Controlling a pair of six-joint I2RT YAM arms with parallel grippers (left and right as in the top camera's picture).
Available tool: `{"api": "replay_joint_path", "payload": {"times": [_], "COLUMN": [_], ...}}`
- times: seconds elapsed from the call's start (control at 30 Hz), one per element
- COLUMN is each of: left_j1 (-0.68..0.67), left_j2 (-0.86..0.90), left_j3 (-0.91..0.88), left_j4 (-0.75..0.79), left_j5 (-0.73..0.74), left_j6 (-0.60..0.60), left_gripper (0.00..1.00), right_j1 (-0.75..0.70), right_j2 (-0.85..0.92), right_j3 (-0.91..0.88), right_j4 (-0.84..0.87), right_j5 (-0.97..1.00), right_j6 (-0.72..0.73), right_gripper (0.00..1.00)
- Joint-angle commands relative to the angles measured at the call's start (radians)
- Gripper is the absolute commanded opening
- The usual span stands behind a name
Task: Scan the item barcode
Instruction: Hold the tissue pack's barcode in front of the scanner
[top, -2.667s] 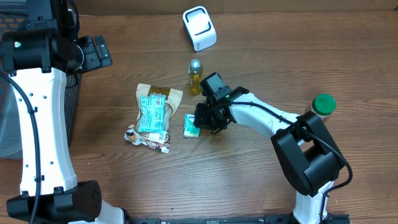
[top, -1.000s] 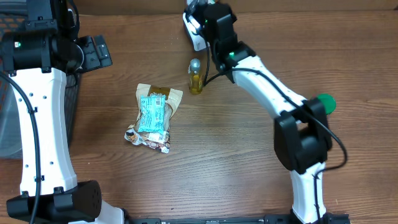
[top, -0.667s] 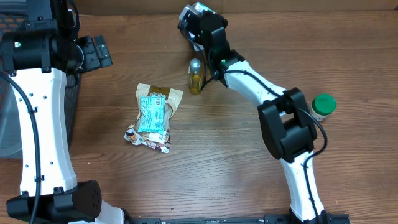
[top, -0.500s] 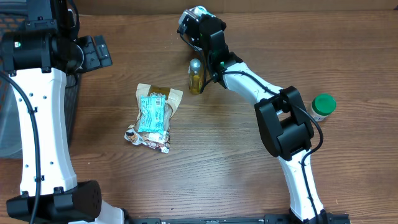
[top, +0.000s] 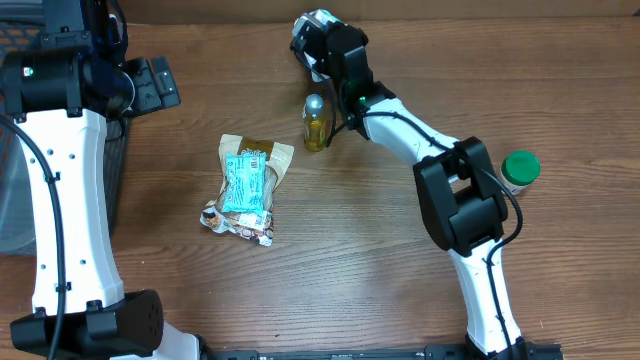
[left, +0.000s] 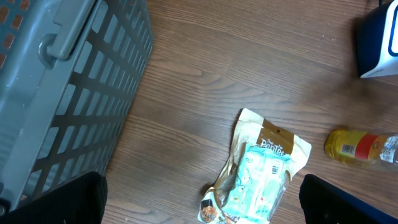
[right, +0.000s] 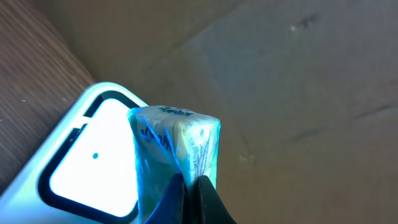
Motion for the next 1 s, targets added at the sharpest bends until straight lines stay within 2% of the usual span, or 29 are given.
{"api": "replay_joint_path", "payload": {"times": [0.0, 0.37, 0.43, 0.57, 0.77, 0.83, 0.97], "left_j1": [-0.006, -0.007, -0.006, -0.006, -0.007, -0.007, -0.007], "left_j2": [0.008, 0.008, 0.008, 0.008, 0.008, 0.008, 0.008], "left_j3": [0.002, 0.002, 0.002, 0.002, 0.002, 0.002, 0.002], "left_j4": [0.003, 0.003, 0.003, 0.003, 0.003, 0.003, 0.003], "left_j5": [-0.005, -0.005, -0.005, -0.005, -0.005, -0.005, -0.005], "left_j6": [0.005, 0.005, 0.005, 0.005, 0.005, 0.005, 0.005], "left_gripper": [1.00, 0.99, 1.00, 1.00, 1.00, 1.00, 1.00], "right_j1": [-0.011, -0.017, -0.017, -0.017, -0.021, -0.027, -0.052], "right_j2": [0.003, 0.006, -0.002, -0.086, -0.270, -0.332, -0.439], "right_j3": [0.014, 0.012, 0.013, 0.013, 0.013, 0.013, 0.013], "right_j4": [0.007, -0.005, 0.031, 0.035, -0.204, -0.330, -0.684], "right_j5": [-0.015, -0.072, -0.031, 0.040, 0.040, 0.054, 0.066], "right_j6": [0.030, 0.051, 0.102, 0.103, 0.303, 0.438, 0.729], "right_gripper": [0.04, 0.04, 0.04, 0.04, 0.04, 0.04, 0.04]}}
